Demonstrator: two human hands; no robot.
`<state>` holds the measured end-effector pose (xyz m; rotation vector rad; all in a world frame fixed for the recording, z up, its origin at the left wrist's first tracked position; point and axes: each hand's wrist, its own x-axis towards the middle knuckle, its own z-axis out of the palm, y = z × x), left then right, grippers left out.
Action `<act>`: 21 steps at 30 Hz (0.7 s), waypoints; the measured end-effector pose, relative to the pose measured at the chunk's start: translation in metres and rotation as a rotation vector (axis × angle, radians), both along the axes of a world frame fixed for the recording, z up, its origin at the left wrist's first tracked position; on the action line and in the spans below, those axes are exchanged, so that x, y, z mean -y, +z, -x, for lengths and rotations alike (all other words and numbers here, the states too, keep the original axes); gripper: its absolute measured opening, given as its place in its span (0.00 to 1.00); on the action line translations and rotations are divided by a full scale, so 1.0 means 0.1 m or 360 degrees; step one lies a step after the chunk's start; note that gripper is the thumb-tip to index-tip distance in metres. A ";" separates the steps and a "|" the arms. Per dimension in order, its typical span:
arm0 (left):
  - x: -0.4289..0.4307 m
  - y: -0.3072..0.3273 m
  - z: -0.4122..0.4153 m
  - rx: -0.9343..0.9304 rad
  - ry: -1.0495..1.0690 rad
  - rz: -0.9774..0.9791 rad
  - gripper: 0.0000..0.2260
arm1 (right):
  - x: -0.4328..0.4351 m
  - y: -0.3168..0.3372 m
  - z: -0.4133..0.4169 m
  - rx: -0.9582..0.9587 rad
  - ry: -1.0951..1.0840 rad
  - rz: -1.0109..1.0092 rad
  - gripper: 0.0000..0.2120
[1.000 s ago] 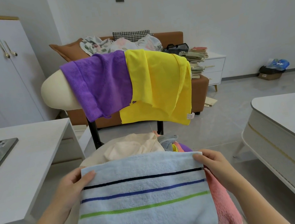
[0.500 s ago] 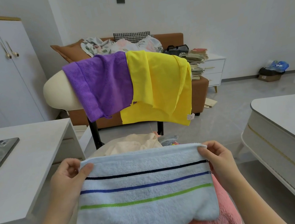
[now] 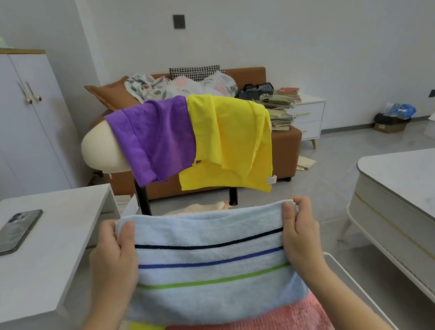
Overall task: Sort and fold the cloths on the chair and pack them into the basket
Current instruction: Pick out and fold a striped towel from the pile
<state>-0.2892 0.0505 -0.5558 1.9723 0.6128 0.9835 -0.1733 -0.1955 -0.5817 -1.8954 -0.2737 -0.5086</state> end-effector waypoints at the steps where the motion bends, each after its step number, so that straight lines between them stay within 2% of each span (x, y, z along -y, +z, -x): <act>1: 0.02 0.07 0.03 0.0044 0.0032 -0.0103 0.08 | 0.02 0.07 0.03 0.0058 -0.0004 0.0014 0.07; 4: -0.06 0.25 0.12 0.0113 0.0107 -0.0192 0.08 | 0.12 0.31 0.03 0.0192 -0.0045 0.0000 0.06; 10: -0.06 0.52 0.23 0.0090 0.0031 -0.0179 0.09 | 0.22 0.57 0.05 0.0222 0.0002 -0.0014 0.06; 16: -0.09 0.67 0.23 0.0128 -0.0147 -0.0138 0.09 | 0.30 0.61 -0.02 0.0063 0.0079 -0.0070 0.06; 21: -0.06 1.00 0.15 0.0182 -0.0297 -0.0291 0.10 | 0.46 0.60 -0.15 -0.0199 0.0251 0.0183 0.03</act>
